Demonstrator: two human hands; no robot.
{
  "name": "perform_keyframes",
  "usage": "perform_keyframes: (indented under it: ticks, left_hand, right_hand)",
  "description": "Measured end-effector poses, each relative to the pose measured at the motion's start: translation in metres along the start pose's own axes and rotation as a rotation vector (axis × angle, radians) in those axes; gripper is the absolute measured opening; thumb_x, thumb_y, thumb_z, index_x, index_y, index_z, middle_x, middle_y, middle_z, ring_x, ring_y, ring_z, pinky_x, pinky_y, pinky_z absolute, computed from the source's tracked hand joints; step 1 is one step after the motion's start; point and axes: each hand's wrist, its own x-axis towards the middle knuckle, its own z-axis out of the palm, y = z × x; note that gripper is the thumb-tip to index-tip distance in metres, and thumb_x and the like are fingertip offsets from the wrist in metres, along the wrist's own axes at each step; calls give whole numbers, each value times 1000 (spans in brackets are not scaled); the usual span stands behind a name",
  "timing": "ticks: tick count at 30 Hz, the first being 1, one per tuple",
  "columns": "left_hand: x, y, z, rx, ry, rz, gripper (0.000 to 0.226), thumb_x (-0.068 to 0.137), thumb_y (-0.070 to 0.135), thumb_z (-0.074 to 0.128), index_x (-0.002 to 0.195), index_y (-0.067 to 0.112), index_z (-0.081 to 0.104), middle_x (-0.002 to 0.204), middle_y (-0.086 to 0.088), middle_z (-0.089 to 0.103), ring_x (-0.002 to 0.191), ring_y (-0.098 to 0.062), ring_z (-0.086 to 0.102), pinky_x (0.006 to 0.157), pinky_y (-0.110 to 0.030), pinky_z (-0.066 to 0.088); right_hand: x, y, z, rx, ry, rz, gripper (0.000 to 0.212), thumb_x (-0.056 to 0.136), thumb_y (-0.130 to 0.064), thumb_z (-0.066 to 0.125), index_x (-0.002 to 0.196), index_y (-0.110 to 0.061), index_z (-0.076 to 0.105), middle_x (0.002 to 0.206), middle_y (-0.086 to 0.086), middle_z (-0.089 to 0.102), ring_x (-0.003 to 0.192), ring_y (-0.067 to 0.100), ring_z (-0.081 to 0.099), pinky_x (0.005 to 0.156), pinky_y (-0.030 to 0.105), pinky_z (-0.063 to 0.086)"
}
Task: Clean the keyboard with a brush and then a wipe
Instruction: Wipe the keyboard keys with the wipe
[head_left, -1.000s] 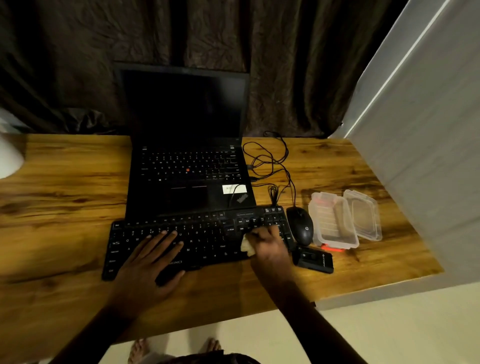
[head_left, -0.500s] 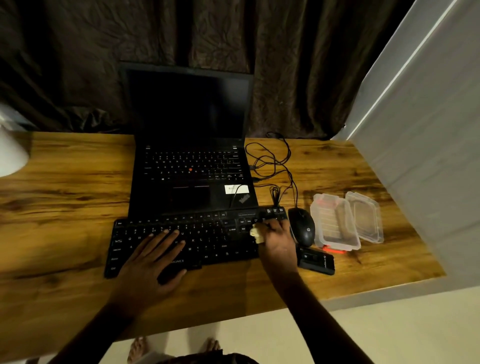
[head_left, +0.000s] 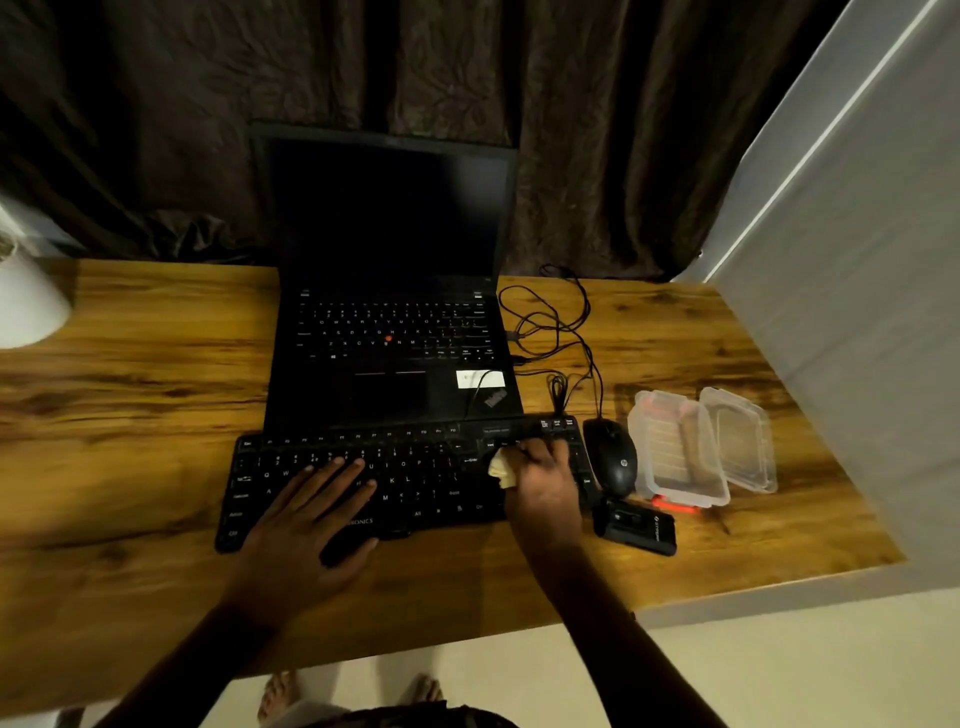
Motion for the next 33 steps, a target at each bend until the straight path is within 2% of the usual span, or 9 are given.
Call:
perform_keyframes:
  ticks: [4, 8, 12, 14, 17, 19, 23, 29, 33]
  left_hand:
    - [0, -1, 0, -1, -9, -4, 65, 92, 61, 43, 142, 20, 51, 154, -6, 41, 145, -22, 32, 114, -51, 30]
    - [0, -1, 1, -8, -28, -10, 65, 93, 62, 42, 143, 22, 49, 156, -3, 39, 146, -20, 30, 115, -50, 29]
    - [0, -3, 1, -6, -36, -12, 66, 92, 62, 42, 143, 22, 49, 156, -3, 38, 147, -19, 28, 117, -48, 25]
    - [0, -2, 1, -4, -35, -12, 66, 92, 63, 42, 143, 22, 50, 156, -3, 38, 147, -19, 28, 117, -47, 25]
    - [0, -3, 1, -14, -25, -17, 65, 92, 62, 44, 142, 22, 52, 156, -2, 39, 147, -18, 29, 119, -45, 23]
    - [0, -4, 2, -15, -29, -9, 65, 92, 62, 43, 143, 22, 51, 156, -2, 38, 147, -18, 28, 121, -44, 21]
    - [0, -4, 3, -23, -33, -8, 65, 93, 63, 40, 143, 22, 51, 157, -3, 38, 147, -19, 29, 117, -49, 26]
    - [0, -2, 1, -14, -7, 3, 65, 92, 61, 42, 141, 20, 52, 154, -5, 41, 145, -21, 31, 118, -47, 23]
    - [0, -3, 1, -15, -9, 13, 66, 93, 61, 42, 143, 20, 50, 156, -5, 39, 146, -22, 31, 120, -46, 21]
  right_hand:
    - [1, -10, 0, 14, -53, -136, 42, 84, -4, 63, 123, -18, 63, 132, 8, 56, 123, 30, 47, 95, 36, 52]
    - [7, 17, -3, 19, -43, 17, 37, 93, -6, 48, 126, -19, 60, 138, 7, 50, 133, 33, 38, 111, 42, 38]
    - [5, 7, 2, 43, -25, 55, 29, 88, -8, 55, 114, -14, 67, 126, 12, 60, 122, 37, 53, 108, 43, 34]
    - [2, 1, 5, 78, -12, 9, 35, 81, -2, 63, 115, -9, 67, 125, 16, 61, 120, 41, 55, 106, 44, 31]
    - [3, 7, -7, 99, -59, -15, 42, 86, 0, 57, 126, -15, 62, 137, 12, 53, 131, 39, 41, 107, 47, 44]
    - [7, 19, -14, 53, -113, 22, 42, 93, -6, 49, 131, -23, 56, 142, 6, 46, 135, 32, 34, 107, 42, 43]
    - [14, 15, -19, 17, -191, 97, 38, 97, -14, 46, 132, -26, 53, 144, 4, 42, 137, 29, 30, 112, 40, 36]
    - [3, -6, -12, 84, -178, -48, 42, 94, -9, 47, 134, -19, 53, 144, 8, 43, 136, 31, 32, 107, 41, 43]
    - [12, 11, -20, 24, -157, 32, 40, 97, -12, 44, 134, -23, 52, 144, 5, 42, 135, 28, 32, 110, 37, 38]
